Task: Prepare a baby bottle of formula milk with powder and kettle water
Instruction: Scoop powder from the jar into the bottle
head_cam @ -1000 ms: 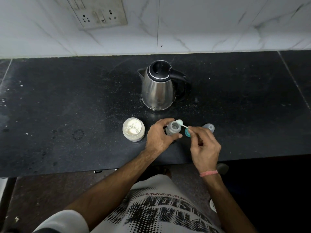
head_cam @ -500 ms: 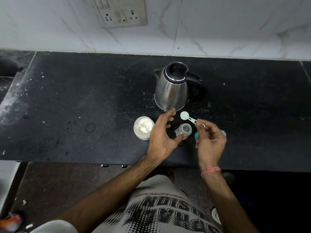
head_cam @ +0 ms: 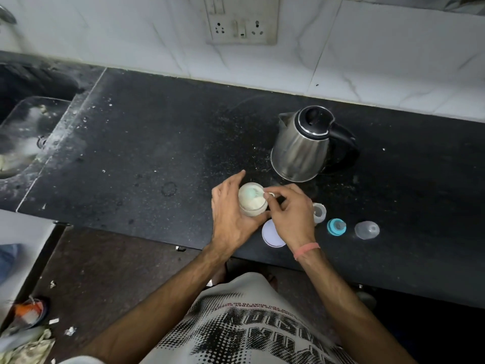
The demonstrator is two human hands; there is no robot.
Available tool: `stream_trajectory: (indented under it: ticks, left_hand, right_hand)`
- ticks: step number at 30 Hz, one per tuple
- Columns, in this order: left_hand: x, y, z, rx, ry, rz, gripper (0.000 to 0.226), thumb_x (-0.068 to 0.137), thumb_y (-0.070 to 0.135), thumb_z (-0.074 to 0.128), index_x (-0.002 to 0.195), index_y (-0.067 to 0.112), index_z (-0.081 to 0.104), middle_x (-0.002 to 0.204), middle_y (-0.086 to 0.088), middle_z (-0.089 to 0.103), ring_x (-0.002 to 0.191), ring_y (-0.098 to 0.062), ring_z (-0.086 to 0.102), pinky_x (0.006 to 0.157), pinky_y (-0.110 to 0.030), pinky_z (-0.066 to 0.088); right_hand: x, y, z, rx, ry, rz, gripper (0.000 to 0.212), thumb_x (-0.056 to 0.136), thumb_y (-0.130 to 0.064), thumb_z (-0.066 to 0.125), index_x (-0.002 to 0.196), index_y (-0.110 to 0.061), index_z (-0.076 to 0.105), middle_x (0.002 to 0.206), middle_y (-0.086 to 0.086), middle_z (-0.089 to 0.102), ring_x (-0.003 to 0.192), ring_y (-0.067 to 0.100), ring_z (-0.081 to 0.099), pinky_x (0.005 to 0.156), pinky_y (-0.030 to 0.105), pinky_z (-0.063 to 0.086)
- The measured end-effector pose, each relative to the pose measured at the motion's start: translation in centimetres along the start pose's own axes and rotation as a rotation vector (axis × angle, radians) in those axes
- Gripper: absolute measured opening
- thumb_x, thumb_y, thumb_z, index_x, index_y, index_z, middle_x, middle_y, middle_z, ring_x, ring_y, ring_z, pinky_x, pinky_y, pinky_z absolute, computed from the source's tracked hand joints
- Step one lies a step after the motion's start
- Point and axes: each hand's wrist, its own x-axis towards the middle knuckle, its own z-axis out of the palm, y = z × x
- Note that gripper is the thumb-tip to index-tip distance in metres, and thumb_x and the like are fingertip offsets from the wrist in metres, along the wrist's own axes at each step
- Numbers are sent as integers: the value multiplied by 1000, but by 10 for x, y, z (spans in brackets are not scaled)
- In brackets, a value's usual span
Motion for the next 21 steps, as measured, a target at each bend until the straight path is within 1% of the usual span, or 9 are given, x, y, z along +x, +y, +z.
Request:
stream_trajectory:
  ticks: [1, 3, 6, 8, 11, 13, 15, 19, 21]
  left_hand:
    - [0, -4, 0, -15, -20, -21, 112, 73, 58, 104, 165, 22, 52, 162, 7, 57, 151, -21, 45, 124, -41, 41]
    - [-1, -10, 0, -55, -48, -59, 110, 75, 54, 104, 166, 19, 53, 163, 5, 58, 151, -20, 45, 124, -42, 44]
    - [-1, -11, 0, -90, -72, -95, 106, 73, 67, 95, 162, 22, 58, 160, 8, 61, 147, -17, 51, 119, -32, 44]
    - [0, -12, 1, -115, -86, -98, 101, 71, 71, 89, 158, 26, 62, 153, 10, 66, 142, -16, 57, 115, -32, 47]
    - [1, -15, 1, -148, -98, -91, 91, 70, 67, 91, 150, 33, 66, 144, 15, 69, 135, -12, 62, 111, -35, 52]
    - [2, -15, 0, -165, -91, -87, 80, 70, 66, 91, 142, 40, 68, 138, 21, 70, 131, -7, 63, 107, -32, 54]
    - [3, -15, 0, -165, -89, -80, 75, 71, 64, 92, 139, 44, 69, 136, 25, 70, 129, -5, 63, 105, -29, 53]
    - [4, -17, 0, -159, -91, -72, 76, 71, 63, 95, 140, 41, 69, 138, 23, 69, 132, -6, 63, 108, -30, 54]
    - [4, -17, 0, -162, -90, -71, 76, 71, 64, 96, 139, 43, 69, 138, 23, 69, 132, -6, 63, 108, -32, 54]
  right_hand:
    - [2, -3, 2, -64, -11, -20, 13, 97, -18, 88, 108, -25, 88, 97, -10, 73, 74, 8, 66, 82, 43, 62]
    - [7, -10, 4, -178, -29, -46, 11, 95, -23, 90, 105, -27, 87, 98, -9, 77, 83, 14, 71, 86, 44, 60]
    - [14, -19, 5, -330, -58, -135, 6, 97, -23, 86, 103, -24, 87, 102, -3, 80, 94, 28, 77, 83, 48, 60]
    - [19, -25, 6, -447, -101, -203, 5, 100, -22, 83, 103, -23, 86, 103, -1, 78, 97, 31, 76, 80, 46, 58]
    - [24, -32, 12, -575, -167, -255, 7, 103, -24, 79, 103, -25, 85, 101, -1, 73, 98, 30, 73, 74, 39, 47]
    - [26, -35, 18, -633, -218, -237, 8, 104, -24, 77, 106, -26, 85, 103, -2, 71, 102, 28, 72, 75, 38, 45]
    - [27, -37, 20, -667, -243, -199, 8, 104, -25, 77, 107, -27, 84, 105, -2, 71, 104, 28, 72, 78, 39, 47]
    - [30, -36, 15, -694, -247, -132, 9, 104, -27, 76, 107, -30, 84, 107, -2, 74, 102, 31, 74, 76, 35, 40]
    - [30, -37, 14, -697, -250, -123, 11, 104, -26, 76, 107, -29, 85, 106, -2, 73, 101, 32, 74, 76, 35, 39]
